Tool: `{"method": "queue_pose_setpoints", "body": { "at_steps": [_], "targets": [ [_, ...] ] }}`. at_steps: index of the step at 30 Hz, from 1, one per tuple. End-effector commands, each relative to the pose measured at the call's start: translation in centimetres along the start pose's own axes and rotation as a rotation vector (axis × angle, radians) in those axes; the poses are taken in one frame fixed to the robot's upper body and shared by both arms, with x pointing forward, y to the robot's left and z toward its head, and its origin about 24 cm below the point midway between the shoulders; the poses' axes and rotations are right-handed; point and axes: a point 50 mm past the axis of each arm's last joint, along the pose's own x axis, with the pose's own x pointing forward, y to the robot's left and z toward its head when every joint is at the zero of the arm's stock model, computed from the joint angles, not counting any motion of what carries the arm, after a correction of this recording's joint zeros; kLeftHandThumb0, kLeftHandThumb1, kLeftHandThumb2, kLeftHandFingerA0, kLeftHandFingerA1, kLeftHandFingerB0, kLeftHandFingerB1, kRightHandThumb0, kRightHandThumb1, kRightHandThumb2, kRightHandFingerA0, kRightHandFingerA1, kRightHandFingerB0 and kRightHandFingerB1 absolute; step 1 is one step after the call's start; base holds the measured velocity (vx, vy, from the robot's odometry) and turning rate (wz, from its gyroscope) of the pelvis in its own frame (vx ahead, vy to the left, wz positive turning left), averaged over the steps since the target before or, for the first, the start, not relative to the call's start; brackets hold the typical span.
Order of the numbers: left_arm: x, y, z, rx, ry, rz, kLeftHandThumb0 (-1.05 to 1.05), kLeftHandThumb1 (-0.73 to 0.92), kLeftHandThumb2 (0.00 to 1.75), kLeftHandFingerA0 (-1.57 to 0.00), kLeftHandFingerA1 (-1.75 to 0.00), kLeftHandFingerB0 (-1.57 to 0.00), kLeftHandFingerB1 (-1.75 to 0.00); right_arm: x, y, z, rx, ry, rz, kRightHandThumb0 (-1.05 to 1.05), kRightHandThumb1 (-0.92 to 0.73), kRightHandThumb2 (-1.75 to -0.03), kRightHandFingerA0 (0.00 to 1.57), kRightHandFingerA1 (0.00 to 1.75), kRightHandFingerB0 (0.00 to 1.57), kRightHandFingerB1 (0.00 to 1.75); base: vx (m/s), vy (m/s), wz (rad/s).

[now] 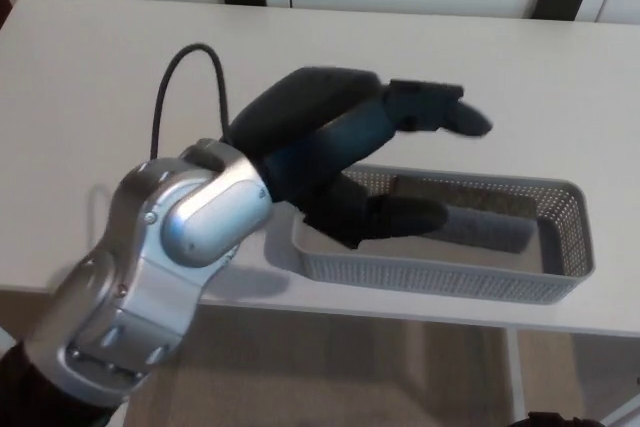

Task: The robot walks towards a desk on which an eraser is kept on the left hand side and a container is kept on the right hand side. The robot picks up the eraser using its left hand and places it in the container.

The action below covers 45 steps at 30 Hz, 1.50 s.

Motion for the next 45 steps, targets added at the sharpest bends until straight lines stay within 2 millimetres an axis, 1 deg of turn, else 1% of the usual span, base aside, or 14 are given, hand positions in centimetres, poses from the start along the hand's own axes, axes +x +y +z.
{"method": "queue_pose_setpoints", "body": {
  "at_steps": [1,5,12,16,18,21,23,25,27,33,36,37,38,45],
  "targets": [
    [-17.4,3.4,4.2,-0.352,-1.132,0.569,-0.59,0.48,0.82,-0.77,-0.60,-0.51,-0.52,-0.1,-1.3,-0.8,-0.026,0.043,0.009,-0.25,-0.66,-0.59,0.53,0.48,0.41,0.41,0.00,0.000,0.00],
    [-18.2,-1.2,3.7,-1.087,-1.181,0.315,-0.52,0.70,0.64,-0.73,-1.51,-0.27,-0.32,-0.2,-1.1,-0.9,-0.045,0.041,0.011,-0.26,-0.66,-0.59,0.54,0.49,0.42,0.41,0.00,0.000,0.00],
    [-24.0,0.3,0.0,-1.001,-0.784,0.208,-0.86,0.82,0.65,-1.08,-0.84,-0.74,-0.41,-0.2,-1.0,-0.7,-0.043,0.046,0.008,-0.26,-0.66,-0.59,0.54,0.48,0.42,0.41,0.00,0.000,0.00],
    [-24.8,0.8,-0.9,-1.011,-0.799,0.074,-0.85,0.79,0.65,-1.05,-0.88,-0.67,-0.40,-0.2,-1.0,-0.7,-0.056,0.050,0.012,-0.26,-0.66,-0.59,0.55,0.48,0.42,0.41,0.00,0.000,0.00],
    [-25.8,-0.2,-0.7,-1.136,-0.710,0.108,-0.91,0.66,1.12,-1.13,-0.94,-0.85,-0.56,-0.2,-1.1,-0.7,-0.051,0.053,0.014,-0.26,-0.66,-0.59,0.55,0.49,0.41,0.41,0.00,0.000,0.00],
    [-25.8,-0.6,-1.3,-1.025,-0.660,0.188,-0.91,0.92,0.68,-1.08,-1.23,-1.03,-0.61,-0.2,-1.3,-0.7,-0.051,0.052,0.013,-0.26,-0.66,-0.59,0.55,0.49,0.41,0.40,0.00,0.000,0.00],
    [-25.2,0.7,-5.3,-1.018,-0.603,-0.248,-0.73,0.86,0.67,-0.82,-0.62,-0.65,-0.39,-0.3,-1.2,-0.9,-0.058,0.054,0.013,-0.27,-0.66,-0.59,0.55,0.49,0.41,0.41,0.00,0.000,0.00],
    [-25.3,0.8,-5.6,-1.041,-0.598,-0.288,-0.73,0.86,0.67,-0.82,-0.62,-0.65,-0.39,-0.4,-1.2,-1.0,-0.058,0.056,0.013,-0.27,-0.66,-0.59,0.55,0.49,0.41,0.41,0.00,0.000,0.00],
    [-25.3,0.4,-9.1,-0.873,0.036,-0.352,-0.80,0.88,0.68,-0.70,-0.42,-0.60,-0.38,-0.5,-0.8,-1.1,-0.052,0.052,0.017,-0.26,-0.66,-0.59,0.54,0.49,0.42,0.41,0.00,0.000,0.00],
    [-24.9,-11.1,-17.5,-0.028,1.120,-0.677,-0.99,0.74,0.91,0.00,-0.11,-0.14,-0.27,-0.3,0.0,-1.5,-0.022,0.068,0.018,-0.24,-0.65,-0.59,0.54,0.48,0.43,0.41,0.00,0.000,0.00],
    [-24.7,-12.2,-18.0,-0.035,1.130,-0.678,-1.03,0.80,1.14,0.00,-0.04,-0.13,-0.25,-0.1,-0.1,-1.2,-0.018,0.055,0.012,-0.24,-0.65,-0.59,0.54,0.48,0.42,0.41,0.00,0.000,0.00],
    [-24.8,-13.8,-18.1,-0.085,1.113,-0.662,-0.96,0.91,0.67,0.00,-0.16,-0.12,-0.26,-0.1,-0.2,-1.1,-0.015,0.052,0.008,-0.23,-0.65,-0.59,0.55,0.49,0.42,0.41,0.00,0.000,0.00],
    [-25.0,-15.4,-18.9,-0.081,1.123,-0.625,-1.05,0.81,1.19,0.00,-0.04,-0.11,-0.13,-0.2,-0.6,-1.1,-0.007,0.047,-0.015,-0.24,-0.65,-0.58,0.56,0.50,0.42,0.41,0.00,0.000,0.00],
    [-27.5,-16.9,-20.9,-0.094,1.245,-0.516,-1.03,0.81,1.14,0.00,-0.03,-0.12,-0.08,-0.2,-1.0,-1.0,-0.048,0.039,-0.028,-0.30,-0.66,-0.59,0.56,0.49,0.41,0.40,0.00,0.000,0.00]
  ]
}}
